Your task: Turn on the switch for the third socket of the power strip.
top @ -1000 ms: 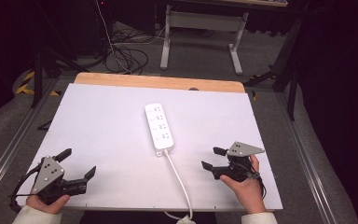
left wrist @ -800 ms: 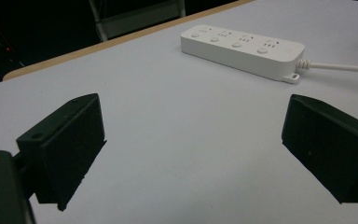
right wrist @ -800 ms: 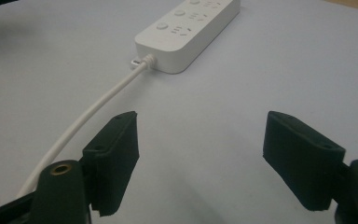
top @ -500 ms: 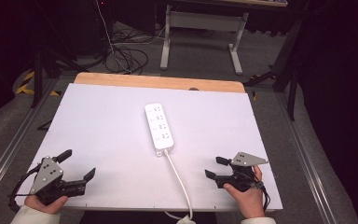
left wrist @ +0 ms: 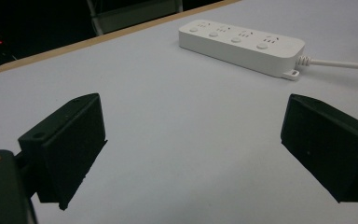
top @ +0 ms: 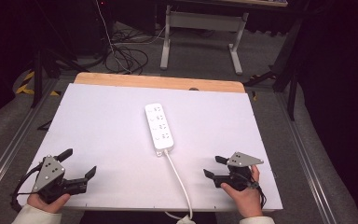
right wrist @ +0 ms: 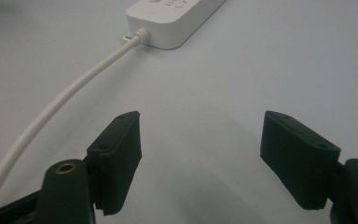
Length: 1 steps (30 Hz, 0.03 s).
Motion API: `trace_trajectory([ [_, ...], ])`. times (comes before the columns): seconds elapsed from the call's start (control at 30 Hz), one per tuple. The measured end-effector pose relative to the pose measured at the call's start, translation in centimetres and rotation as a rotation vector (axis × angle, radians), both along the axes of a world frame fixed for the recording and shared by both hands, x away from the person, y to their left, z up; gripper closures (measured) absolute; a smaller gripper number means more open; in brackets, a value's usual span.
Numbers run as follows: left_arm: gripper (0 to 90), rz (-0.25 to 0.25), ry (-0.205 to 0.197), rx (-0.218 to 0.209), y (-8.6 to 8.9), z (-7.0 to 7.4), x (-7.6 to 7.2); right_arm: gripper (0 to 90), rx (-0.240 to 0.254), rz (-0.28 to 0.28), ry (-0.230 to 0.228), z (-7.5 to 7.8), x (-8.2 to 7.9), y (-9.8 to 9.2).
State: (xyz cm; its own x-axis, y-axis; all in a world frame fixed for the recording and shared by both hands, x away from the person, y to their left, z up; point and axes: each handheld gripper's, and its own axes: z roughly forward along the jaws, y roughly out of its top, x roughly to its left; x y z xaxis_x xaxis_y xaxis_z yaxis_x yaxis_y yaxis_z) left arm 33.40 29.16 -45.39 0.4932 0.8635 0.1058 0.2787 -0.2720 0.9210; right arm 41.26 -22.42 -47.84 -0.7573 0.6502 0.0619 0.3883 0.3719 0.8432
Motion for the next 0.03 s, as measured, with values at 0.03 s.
trace_trajectory([
  [0.03,7.1,-0.001,-0.002,0.002,-0.03,0.01,-0.03,29.3,0.019,0.003,0.022,0.04,0.06,-0.08],
])
